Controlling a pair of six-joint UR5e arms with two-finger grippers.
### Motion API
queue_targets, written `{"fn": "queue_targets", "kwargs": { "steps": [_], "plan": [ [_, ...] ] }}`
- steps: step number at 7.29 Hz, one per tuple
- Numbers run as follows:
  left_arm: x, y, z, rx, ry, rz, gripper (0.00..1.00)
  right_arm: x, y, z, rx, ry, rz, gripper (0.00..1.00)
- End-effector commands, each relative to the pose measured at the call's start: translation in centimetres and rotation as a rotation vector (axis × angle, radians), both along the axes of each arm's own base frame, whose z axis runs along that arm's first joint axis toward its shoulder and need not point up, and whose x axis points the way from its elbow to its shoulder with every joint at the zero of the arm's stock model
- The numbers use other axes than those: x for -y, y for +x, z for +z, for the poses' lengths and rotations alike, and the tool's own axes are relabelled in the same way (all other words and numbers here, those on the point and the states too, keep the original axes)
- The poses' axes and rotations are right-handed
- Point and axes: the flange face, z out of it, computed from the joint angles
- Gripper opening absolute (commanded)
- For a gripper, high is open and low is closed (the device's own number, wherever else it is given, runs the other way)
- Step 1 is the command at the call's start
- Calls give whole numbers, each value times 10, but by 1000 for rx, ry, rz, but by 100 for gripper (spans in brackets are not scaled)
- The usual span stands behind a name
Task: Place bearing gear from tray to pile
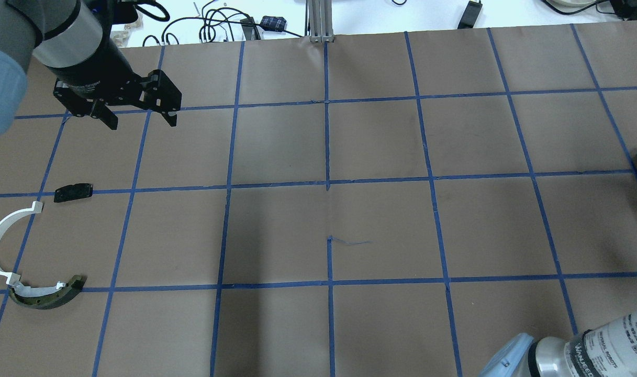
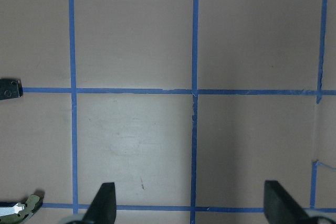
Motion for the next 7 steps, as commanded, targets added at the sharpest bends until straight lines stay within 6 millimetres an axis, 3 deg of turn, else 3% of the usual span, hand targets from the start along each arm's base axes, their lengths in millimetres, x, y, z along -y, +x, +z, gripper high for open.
{"fn": "queue_targets", "kwargs": {
  "steps": [1,2,3,5,6,7],
  "plan": [
    [0,1,1,0,-1,2,100,0,-2,5,-17,7,3,0],
    [0,1,1,0,-1,2,100,0,-5,13,-52,24,7,0],
    [0,1,1,0,-1,2,100,0,-4,34,-79,6,8,0],
    [0,1,2,-1,-4,3,100,10,22,63,-78,2,26,0],
    [1,2,1,0,-3,3,100,36,62,67,-62,11,1,0],
    [1,2,1,0,-3,2,100,74,128,76,-68,24,-33,0]
  ]
}}
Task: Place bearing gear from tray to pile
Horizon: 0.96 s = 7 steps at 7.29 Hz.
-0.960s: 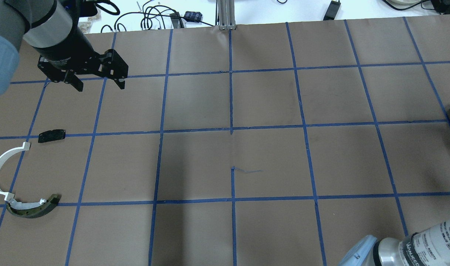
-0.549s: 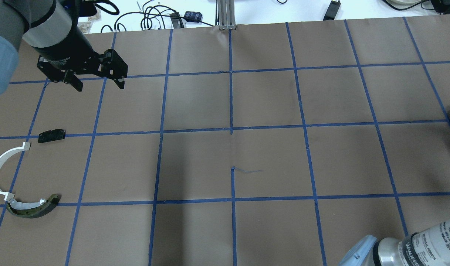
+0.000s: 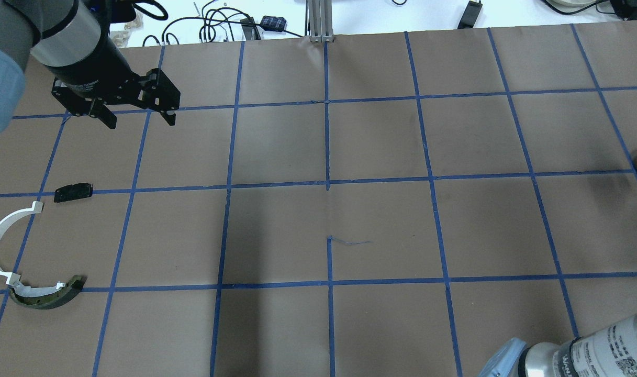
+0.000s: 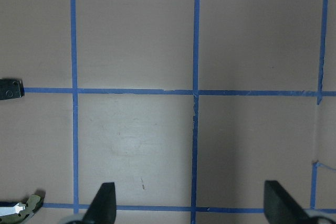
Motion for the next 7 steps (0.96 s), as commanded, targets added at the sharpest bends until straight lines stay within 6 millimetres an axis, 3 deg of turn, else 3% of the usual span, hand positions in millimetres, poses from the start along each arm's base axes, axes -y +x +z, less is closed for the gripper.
{"fn": "queue_targets", "kwargs": {
  "steps": [1,2,3,5,7],
  "plan": [
    [0,0,0,0,0,-1,100,70,149,17,10,12,-34,0],
    [0,0,1,1,-3,-1,100,92,247,23,115,-1,42,0],
    [1,0,2,3,-5,-8,100,101,331,23,176,26,15,0],
    [0,0,2,1,-4,-7,100,94,509,25,225,24,47,0],
    [0,0,2,1,-4,-7,100,55,605,-9,273,-17,150,0]
  ]
}}
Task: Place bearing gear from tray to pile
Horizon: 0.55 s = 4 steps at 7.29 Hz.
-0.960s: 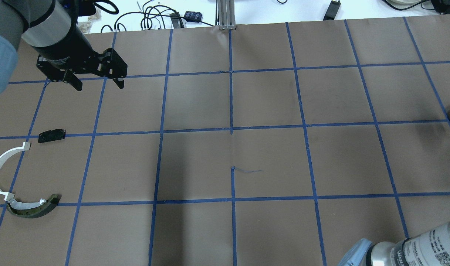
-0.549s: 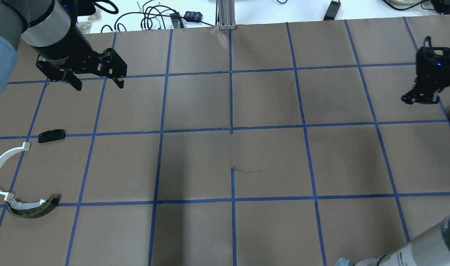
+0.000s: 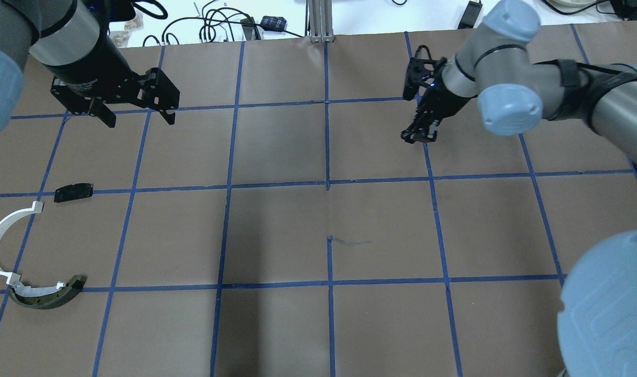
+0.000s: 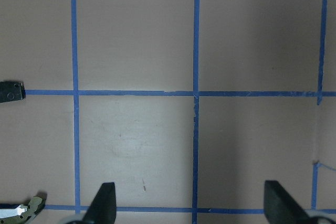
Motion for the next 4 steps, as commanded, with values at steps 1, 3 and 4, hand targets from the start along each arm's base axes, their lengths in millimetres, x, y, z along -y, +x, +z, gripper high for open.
{"fn": "queue_targets", "kwargs": {
  "steps": [1,3,4],
  "plan": [
    [0,0,0,0,0,0,100,-57,96,-36,48,-50,70,0],
    [0,0,-2,-2,3,0,100,-95,127,-54,58,-60,60,0],
    [-1,0,-2,0,5,0,100,-108,150,-62,57,-48,77,0]
  ]
}}
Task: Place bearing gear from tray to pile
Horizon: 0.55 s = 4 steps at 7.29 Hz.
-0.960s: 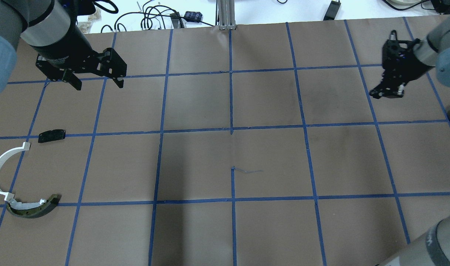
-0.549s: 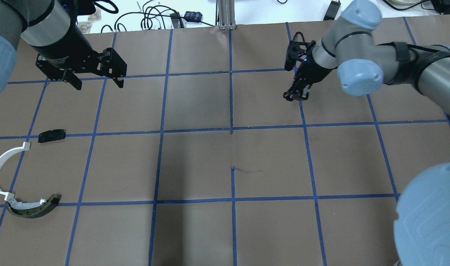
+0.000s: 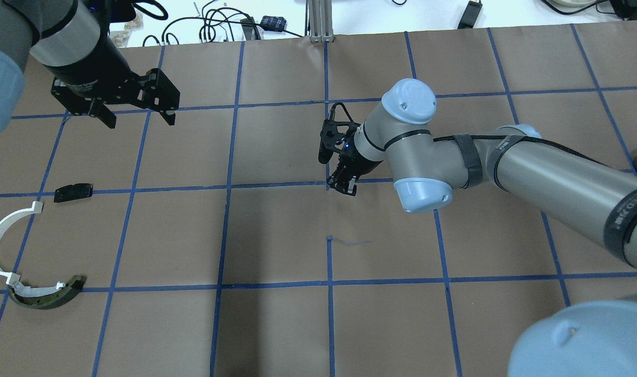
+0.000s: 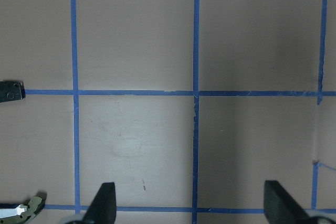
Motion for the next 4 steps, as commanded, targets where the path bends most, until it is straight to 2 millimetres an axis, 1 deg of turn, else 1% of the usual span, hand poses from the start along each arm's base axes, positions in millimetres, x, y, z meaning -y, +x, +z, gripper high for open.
{"fn": "queue_targets", "kwargs": {
  "steps": [1,2,3,4],
  "plan": [
    [0,-1,-2,0,3,-2,100,-33,46,-9,2,36,-22,0],
    [-1,-2,-2,1,5,-6,100,-38,54,-10,3,49,-31,75],
    [-1,-1,-2,1,5,-5,100,-40,54,-10,-3,63,-66,93],
    [-1,-1,-2,-4,5,-6,100,-37,54,-5,-1,63,-97,99]
  ]
}}
